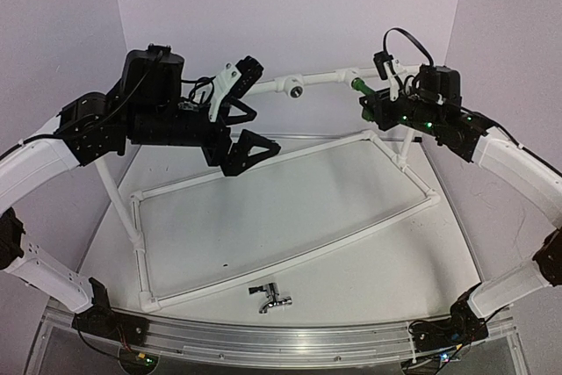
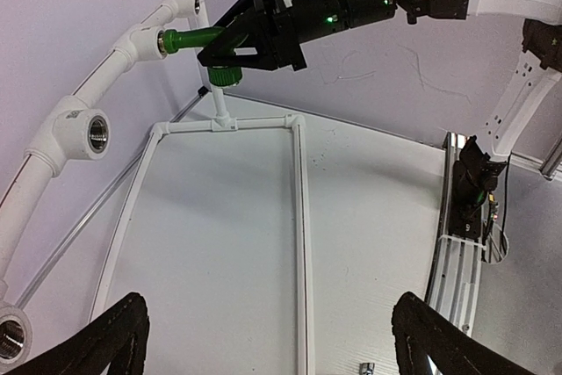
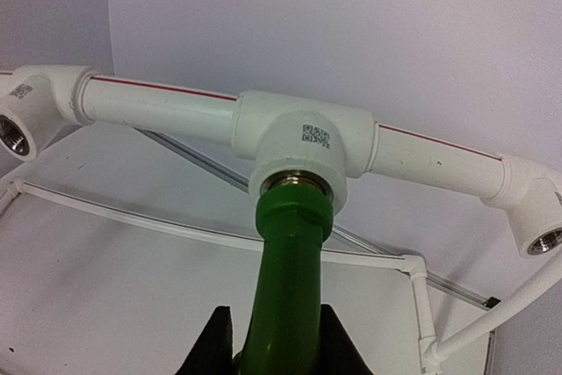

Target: Install the water faucets

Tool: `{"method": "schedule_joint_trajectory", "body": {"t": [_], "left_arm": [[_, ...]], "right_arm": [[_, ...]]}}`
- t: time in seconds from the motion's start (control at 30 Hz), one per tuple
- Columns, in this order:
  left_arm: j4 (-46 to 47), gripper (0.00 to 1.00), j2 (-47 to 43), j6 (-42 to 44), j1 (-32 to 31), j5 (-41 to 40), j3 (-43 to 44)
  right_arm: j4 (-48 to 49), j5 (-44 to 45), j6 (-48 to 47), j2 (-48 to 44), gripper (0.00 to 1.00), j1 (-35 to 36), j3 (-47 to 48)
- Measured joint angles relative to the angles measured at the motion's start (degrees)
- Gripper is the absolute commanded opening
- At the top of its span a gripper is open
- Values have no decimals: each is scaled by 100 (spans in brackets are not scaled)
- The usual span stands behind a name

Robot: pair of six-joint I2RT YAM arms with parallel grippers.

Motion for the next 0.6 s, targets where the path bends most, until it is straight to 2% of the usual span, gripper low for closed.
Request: {"method": "schedule_joint_trajectory", "body": {"t": [0.6], "left_arm": [[2,96,-58,0,0,-1,-23]], "right_arm": [[-9,-1470,1776,199,0,-562,214]]}}
